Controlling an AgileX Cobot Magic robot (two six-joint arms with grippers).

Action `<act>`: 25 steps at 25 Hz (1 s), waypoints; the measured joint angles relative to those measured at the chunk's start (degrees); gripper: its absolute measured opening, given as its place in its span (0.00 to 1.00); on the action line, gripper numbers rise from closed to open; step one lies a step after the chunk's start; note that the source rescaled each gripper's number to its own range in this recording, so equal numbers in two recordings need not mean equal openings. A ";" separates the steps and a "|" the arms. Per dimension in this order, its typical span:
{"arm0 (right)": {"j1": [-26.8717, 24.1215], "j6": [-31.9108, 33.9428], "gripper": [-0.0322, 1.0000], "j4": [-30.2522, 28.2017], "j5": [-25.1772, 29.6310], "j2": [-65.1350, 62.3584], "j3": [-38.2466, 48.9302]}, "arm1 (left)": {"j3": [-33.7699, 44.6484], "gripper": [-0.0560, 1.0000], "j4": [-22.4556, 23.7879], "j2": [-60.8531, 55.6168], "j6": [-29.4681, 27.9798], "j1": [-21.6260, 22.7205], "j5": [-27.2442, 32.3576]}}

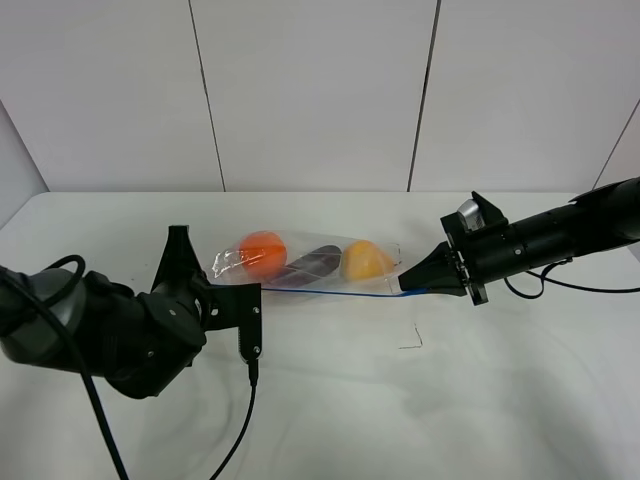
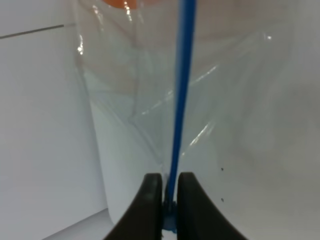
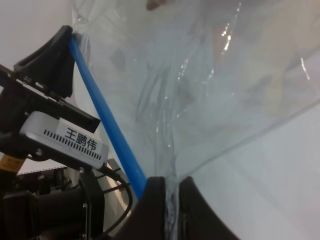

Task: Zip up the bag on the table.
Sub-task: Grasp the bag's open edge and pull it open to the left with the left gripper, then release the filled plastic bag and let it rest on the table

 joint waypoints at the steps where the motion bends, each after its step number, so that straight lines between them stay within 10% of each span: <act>1: 0.00 0.00 0.03 0.06 0.00 0.00 0.00 | 0.00 0.05 0.29 0.00 -0.07 0.12 0.00; 8: 0.00 -0.05 0.03 0.11 0.00 0.00 0.00 | 0.00 0.09 0.70 0.00 -2.55 0.31 0.07; 16: 0.00 -0.05 0.03 -0.55 -0.34 0.00 0.00 | 0.30 0.78 -0.18 0.00 -9.02 0.68 2.24; 25: 0.00 -0.05 0.03 -0.55 -0.34 0.00 0.00 | 0.30 0.84 0.45 0.00 -10.18 0.68 4.18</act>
